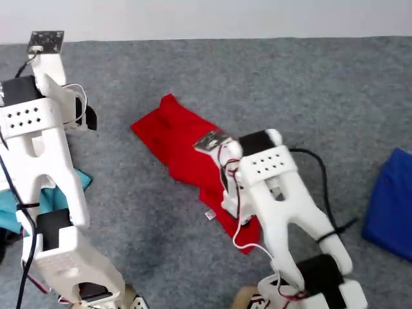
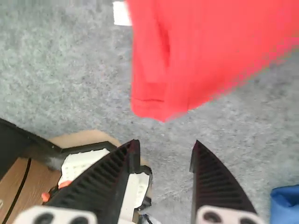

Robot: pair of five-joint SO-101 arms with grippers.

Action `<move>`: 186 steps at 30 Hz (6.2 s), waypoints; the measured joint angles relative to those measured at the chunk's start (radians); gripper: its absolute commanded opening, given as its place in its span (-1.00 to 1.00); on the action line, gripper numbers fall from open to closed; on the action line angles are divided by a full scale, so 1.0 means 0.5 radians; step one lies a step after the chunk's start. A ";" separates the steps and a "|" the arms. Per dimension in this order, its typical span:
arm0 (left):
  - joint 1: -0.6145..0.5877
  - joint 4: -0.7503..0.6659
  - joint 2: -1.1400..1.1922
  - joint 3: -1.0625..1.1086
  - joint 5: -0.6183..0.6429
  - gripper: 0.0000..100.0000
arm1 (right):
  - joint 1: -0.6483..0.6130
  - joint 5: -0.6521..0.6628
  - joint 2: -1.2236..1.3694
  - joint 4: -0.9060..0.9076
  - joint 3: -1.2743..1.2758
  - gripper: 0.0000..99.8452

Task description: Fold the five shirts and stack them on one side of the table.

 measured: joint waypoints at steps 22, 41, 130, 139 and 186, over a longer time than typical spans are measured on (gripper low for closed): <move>0.000 0.000 0.000 0.000 0.000 -0.69 | 0.083 -0.009 0.908 -0.387 0.000 -0.79; 0.000 -0.009 0.000 0.068 0.000 -0.72 | 0.267 0.141 0.120 -0.132 -0.298 -0.98; -0.061 -0.285 -1.105 1.132 -0.319 -0.60 | 0.236 1.028 0.181 -1.200 -2.492 -0.98; -0.061 -0.325 -1.105 1.132 -0.319 -0.60 | 0.068 0.927 0.470 -0.865 -2.492 -0.98; -0.110 -0.497 -1.114 1.313 -0.267 -0.60 | -0.049 0.362 0.694 0.012 -1.728 -0.70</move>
